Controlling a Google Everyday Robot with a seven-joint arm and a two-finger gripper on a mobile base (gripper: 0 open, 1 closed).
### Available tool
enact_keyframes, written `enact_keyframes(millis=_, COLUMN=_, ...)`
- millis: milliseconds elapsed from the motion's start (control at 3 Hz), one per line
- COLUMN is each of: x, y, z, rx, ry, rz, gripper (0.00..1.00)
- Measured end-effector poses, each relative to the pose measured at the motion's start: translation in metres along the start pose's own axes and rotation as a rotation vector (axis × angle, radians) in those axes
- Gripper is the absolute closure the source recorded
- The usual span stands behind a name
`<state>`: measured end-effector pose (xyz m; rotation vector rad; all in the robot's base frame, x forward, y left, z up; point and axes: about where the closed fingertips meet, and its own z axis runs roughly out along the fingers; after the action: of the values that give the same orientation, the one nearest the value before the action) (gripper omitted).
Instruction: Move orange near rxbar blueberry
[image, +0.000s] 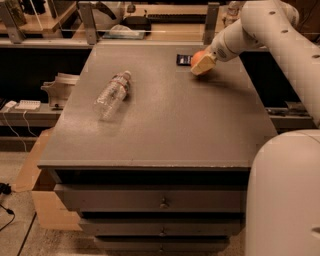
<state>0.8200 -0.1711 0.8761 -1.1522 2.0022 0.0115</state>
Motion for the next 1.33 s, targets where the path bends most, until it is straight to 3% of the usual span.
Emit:
enact_keyframes(millis=333, x=0.0030, y=-0.0072, z=0.0000, rx=0.026, ry=-0.001, rz=0.007, gripper=1.00)
enact_keyframes(millis=667, x=0.0042, y=-0.0112, z=0.0005, rx=0.038, ry=-0.005, rz=0.015, gripper=0.82)
enact_keyframes(millis=1333, x=0.0071, y=-0.0134, z=0.0020, rx=0.038, ry=-0.017, rz=0.029, gripper=0.37)
